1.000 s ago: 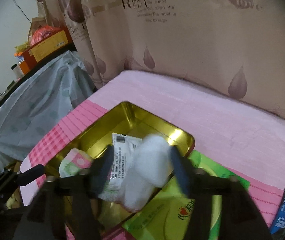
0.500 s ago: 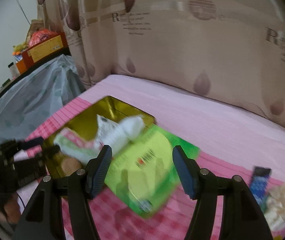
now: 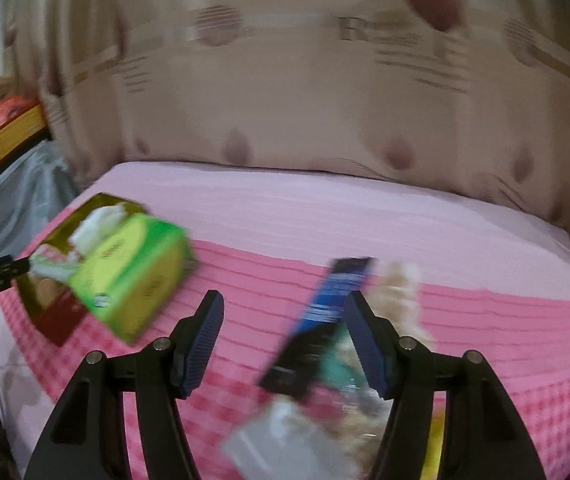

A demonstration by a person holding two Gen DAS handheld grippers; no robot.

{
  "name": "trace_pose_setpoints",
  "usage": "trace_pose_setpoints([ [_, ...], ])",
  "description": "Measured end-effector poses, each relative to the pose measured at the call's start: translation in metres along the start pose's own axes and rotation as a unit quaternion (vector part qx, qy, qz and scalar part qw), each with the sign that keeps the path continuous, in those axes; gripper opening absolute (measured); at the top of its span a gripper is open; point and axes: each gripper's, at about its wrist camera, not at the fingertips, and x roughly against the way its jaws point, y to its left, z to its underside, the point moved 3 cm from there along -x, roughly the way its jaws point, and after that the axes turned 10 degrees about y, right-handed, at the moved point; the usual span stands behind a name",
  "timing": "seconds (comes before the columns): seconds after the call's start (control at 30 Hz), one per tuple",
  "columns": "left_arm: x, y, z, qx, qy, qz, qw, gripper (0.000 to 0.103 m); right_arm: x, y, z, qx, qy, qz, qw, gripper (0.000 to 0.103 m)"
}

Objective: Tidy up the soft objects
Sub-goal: 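Carry the white red-cuffed glove with the right gripper into the gold tin and release, then grasp the blue protein packet with the left gripper while the right gripper grasps the cream cloth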

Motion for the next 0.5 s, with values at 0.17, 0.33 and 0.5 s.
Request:
trace_pose_setpoints([
  [0.17,-0.001,-0.001,0.001,-0.006,-0.001,-0.005,1.0,0.051,-0.007,-0.042,0.005,-0.028,0.011,0.026,0.999,0.06],
  [0.33,-0.003,-0.002,0.002,-0.009,0.003,-0.007,0.9999,0.051,-0.027,-0.062,0.006,-0.037,0.027,0.031,0.998,0.056],
  [0.5,-0.007,-0.005,0.006,-0.021,0.008,-0.013,0.9997,0.051,-0.047,-0.065,0.003,-0.043,0.038,0.019,0.998,0.055],
])
